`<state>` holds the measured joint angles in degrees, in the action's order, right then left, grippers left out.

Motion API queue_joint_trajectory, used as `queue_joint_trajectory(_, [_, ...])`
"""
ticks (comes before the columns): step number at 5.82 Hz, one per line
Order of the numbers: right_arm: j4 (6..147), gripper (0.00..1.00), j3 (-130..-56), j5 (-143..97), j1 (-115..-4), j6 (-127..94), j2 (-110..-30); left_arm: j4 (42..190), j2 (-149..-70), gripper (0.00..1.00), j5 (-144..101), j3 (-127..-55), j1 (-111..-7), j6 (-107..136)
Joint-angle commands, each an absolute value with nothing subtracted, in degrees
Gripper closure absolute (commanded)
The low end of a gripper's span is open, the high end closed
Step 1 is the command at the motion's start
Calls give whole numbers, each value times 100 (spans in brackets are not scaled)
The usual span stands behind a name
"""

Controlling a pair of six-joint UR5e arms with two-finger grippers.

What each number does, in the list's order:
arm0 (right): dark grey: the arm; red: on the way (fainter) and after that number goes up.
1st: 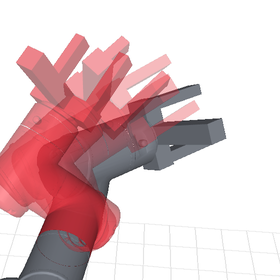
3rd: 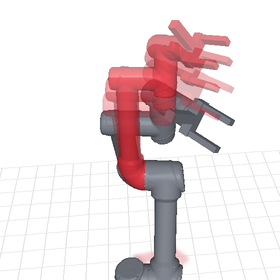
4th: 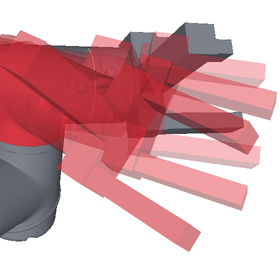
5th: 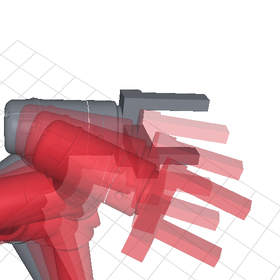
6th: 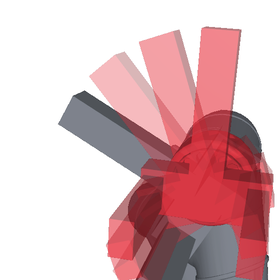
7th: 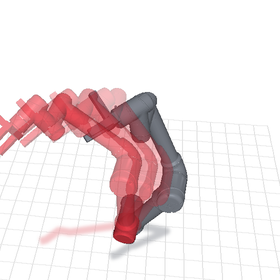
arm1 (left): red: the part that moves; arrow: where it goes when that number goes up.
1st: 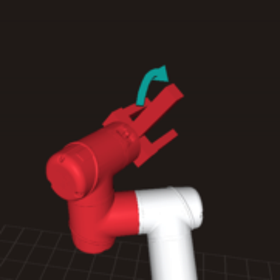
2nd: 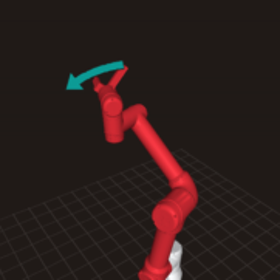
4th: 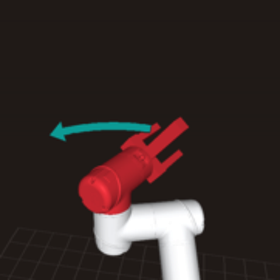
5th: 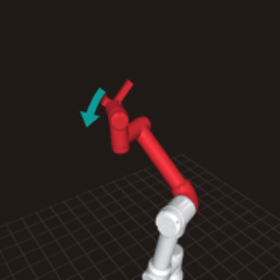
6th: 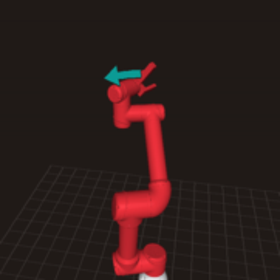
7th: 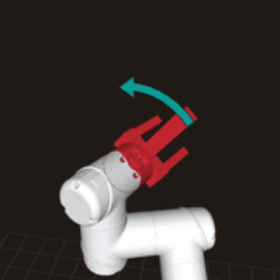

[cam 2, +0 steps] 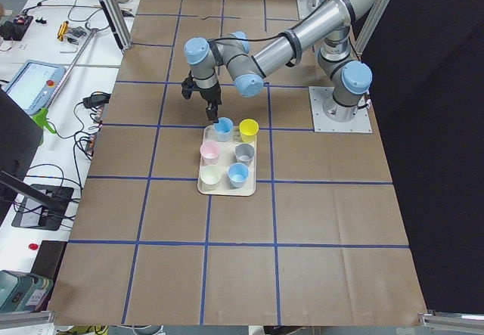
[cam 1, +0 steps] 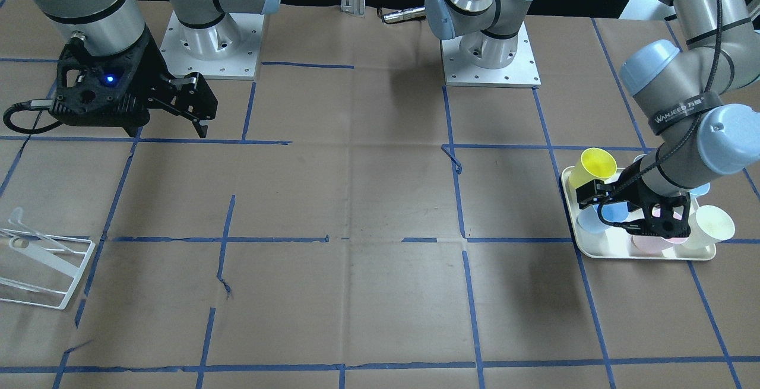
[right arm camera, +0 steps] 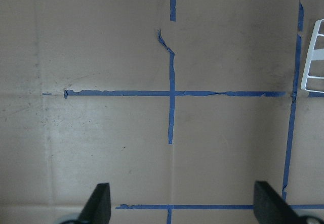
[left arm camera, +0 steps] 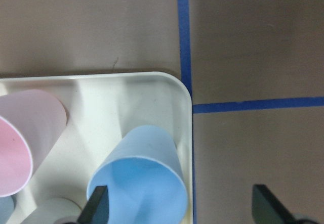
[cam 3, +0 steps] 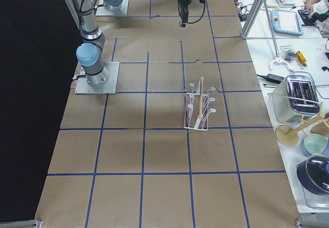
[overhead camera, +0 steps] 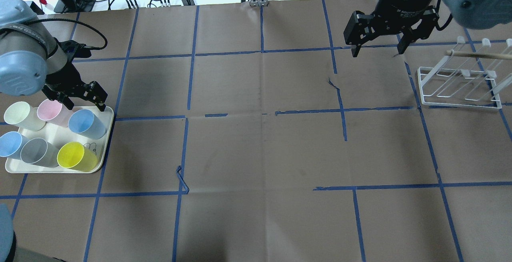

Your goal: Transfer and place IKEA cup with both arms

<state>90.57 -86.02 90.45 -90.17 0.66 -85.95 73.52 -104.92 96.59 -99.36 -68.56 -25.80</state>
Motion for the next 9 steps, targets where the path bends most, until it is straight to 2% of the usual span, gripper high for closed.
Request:
queue_joint_trajectory(1, [9053, 0, -8613, 8983, -9026, 70, -8578, 8493, -9978, 2, 9433, -9338, -7458, -2009])
queue_joint_trajectory(3, [9053, 0, -8613, 8965, -9026, 70, -8578, 9507, -9679, 2, 9404, -8554, -8668, -297])
queue_joint_trajectory(4, [9053, 0, -8613, 8974, -9026, 70, -8578, 9518, -9311, 2, 9430, -8578, -9310, 484])
queue_joint_trajectory(5, [9053, 0, -8613, 8974, -9026, 70, -8578, 9510, -8986, 2, 9387, -8622, -9551, 396])
queue_joint_trajectory(9, [9053, 0, -8613, 8974, -9026, 70, -8578, 9474, -8798, 2, 8963, -8648, -9483, 158])
